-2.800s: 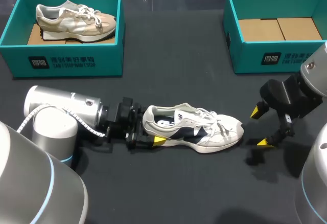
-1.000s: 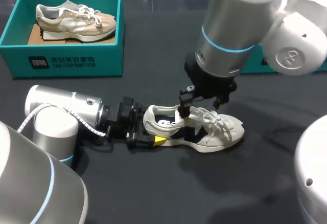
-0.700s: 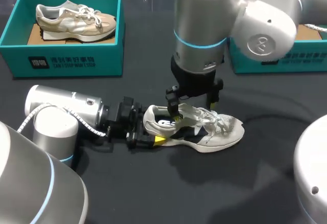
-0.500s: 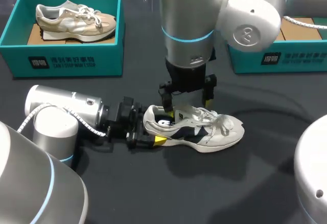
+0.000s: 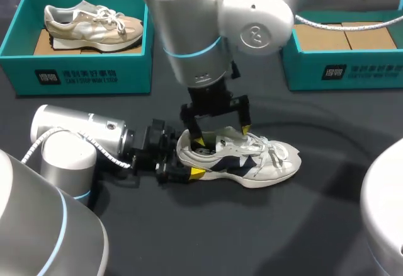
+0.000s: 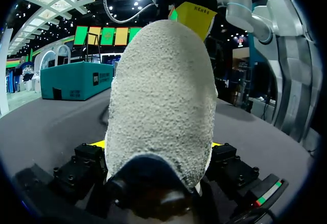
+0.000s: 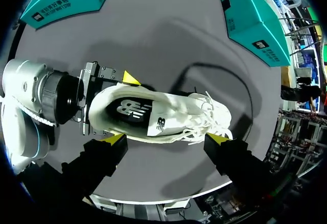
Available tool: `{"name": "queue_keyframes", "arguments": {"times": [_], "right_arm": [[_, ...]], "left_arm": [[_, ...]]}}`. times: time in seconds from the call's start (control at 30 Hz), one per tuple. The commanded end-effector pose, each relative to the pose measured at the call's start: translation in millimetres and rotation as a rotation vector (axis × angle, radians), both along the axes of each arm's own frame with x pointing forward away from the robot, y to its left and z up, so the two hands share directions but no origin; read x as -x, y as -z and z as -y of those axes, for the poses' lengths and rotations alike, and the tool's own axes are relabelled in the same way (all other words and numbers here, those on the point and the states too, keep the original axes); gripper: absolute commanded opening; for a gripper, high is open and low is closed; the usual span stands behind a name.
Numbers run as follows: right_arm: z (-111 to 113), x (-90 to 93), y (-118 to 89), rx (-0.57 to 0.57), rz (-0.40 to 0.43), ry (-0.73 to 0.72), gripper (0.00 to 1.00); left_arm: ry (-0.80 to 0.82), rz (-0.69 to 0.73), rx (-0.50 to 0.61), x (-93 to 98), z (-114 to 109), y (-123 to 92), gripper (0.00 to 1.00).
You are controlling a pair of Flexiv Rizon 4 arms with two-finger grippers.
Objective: Take the shoe out of the shoebox, open the shoe tongue, remove and reinsert the insole, then place the shoe into the shoebox
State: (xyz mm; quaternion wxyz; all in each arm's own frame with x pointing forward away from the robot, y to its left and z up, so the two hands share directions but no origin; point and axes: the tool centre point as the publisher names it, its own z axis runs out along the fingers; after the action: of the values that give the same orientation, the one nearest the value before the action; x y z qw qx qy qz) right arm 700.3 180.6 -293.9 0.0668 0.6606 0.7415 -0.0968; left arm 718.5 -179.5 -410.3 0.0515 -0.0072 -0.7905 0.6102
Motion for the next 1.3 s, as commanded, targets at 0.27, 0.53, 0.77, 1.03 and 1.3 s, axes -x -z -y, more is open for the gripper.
{"name": "queue_keyframes", "arguments": {"times": [0.27,0.53,0.77,1.03,1.3], "right_arm": [[-0.3,-2.9,13.4,0.155,0.055,-0.007,1.00],[4.1,-7.1,24.9,0.184,0.074,-0.012,1.00],[14.9,-8.7,38.0,0.179,0.092,0.007,1.00],[31.0,-9.3,45.4,0.190,0.093,0.050,1.00],[45.8,-4.9,42.2,0.182,0.113,0.103,1.00]], "left_arm": [[-0.003,0.001,-0.001,-1.2,2.7,2.1,0.00],[-0.003,0.001,-0.001,-1.2,2.7,2.1,0.00],[-0.003,0.001,-0.001,-1.2,2.7,2.1,0.00],[-0.003,0.001,-0.001,-1.2,2.7,2.1,0.00],[-0.003,0.001,-0.001,-1.2,2.7,2.1,0.00]]}}
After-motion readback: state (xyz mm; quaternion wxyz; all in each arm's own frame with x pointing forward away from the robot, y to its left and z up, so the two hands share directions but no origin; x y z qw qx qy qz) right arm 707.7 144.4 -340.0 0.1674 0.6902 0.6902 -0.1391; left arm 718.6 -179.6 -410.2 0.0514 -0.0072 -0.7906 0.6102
